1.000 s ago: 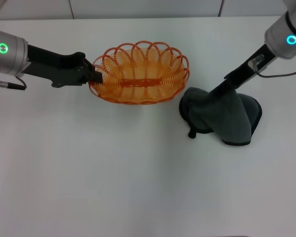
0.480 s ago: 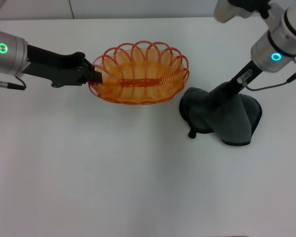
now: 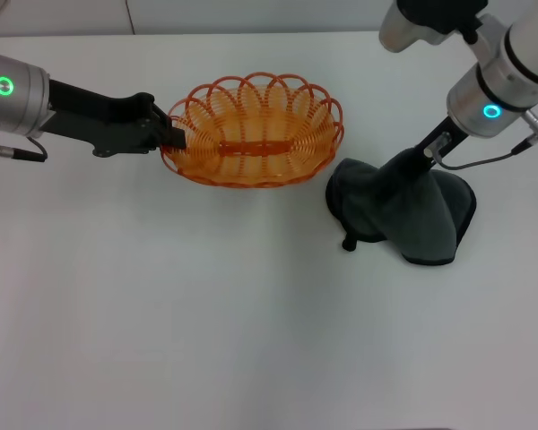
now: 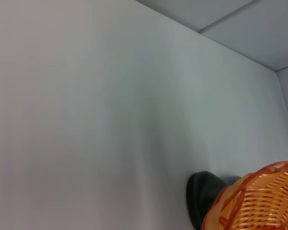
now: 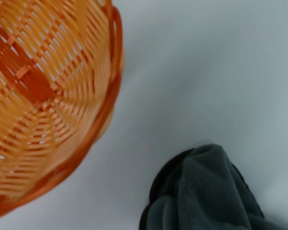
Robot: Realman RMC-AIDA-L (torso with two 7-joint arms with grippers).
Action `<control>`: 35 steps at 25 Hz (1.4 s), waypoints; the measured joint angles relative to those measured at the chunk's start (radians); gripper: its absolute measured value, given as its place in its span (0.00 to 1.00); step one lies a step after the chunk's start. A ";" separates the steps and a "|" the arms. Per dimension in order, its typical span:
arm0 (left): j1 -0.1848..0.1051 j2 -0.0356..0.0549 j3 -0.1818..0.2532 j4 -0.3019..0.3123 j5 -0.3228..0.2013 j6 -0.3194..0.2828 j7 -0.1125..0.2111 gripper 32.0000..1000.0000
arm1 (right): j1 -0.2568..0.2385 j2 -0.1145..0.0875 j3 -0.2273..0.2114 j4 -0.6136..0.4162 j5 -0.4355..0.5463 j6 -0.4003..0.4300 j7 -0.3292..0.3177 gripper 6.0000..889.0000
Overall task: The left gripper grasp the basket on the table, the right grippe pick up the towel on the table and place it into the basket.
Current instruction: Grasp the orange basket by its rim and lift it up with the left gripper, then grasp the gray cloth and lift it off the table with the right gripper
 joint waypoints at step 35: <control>-0.003 0.0000 0.001 0.003 -0.001 -0.002 0.004 0.06 | 0.001 0.006 0.000 0.076 0.003 0.084 -0.017 0.96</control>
